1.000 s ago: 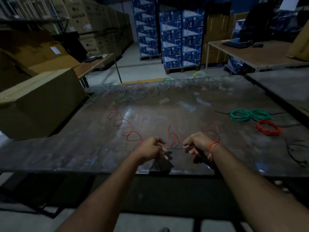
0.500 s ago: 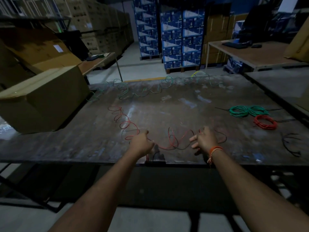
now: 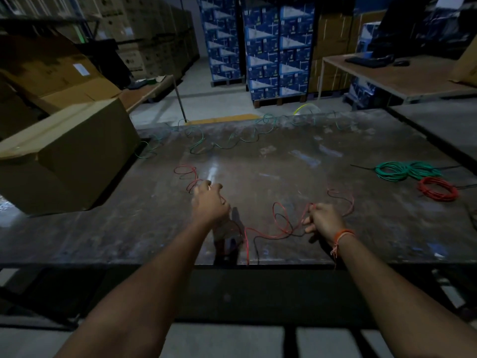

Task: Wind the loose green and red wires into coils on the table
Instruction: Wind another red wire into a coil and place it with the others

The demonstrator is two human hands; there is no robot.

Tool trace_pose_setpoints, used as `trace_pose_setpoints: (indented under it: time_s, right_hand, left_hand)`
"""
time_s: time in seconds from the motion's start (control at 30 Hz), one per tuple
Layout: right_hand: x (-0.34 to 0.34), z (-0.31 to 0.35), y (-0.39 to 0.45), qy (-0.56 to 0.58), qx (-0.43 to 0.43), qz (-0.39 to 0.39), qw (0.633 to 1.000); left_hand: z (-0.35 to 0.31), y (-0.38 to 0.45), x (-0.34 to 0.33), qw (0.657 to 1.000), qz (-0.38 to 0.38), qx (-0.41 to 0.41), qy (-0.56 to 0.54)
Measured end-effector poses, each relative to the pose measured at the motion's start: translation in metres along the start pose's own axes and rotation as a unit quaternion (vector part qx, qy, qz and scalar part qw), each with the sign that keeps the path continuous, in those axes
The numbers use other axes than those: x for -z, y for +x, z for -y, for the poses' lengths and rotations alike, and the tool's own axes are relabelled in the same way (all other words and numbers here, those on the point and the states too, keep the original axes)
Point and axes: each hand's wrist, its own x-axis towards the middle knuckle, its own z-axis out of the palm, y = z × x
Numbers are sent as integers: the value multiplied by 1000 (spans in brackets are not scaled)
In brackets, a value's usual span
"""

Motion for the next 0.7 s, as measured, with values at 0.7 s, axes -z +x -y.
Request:
trace_pose_setpoints:
  time_s: [0.7]
  right_hand:
    - [-19,-16,-66,-14,-15,129,991]
  left_hand:
    - [-2,-76,3,974,220,59,-7]
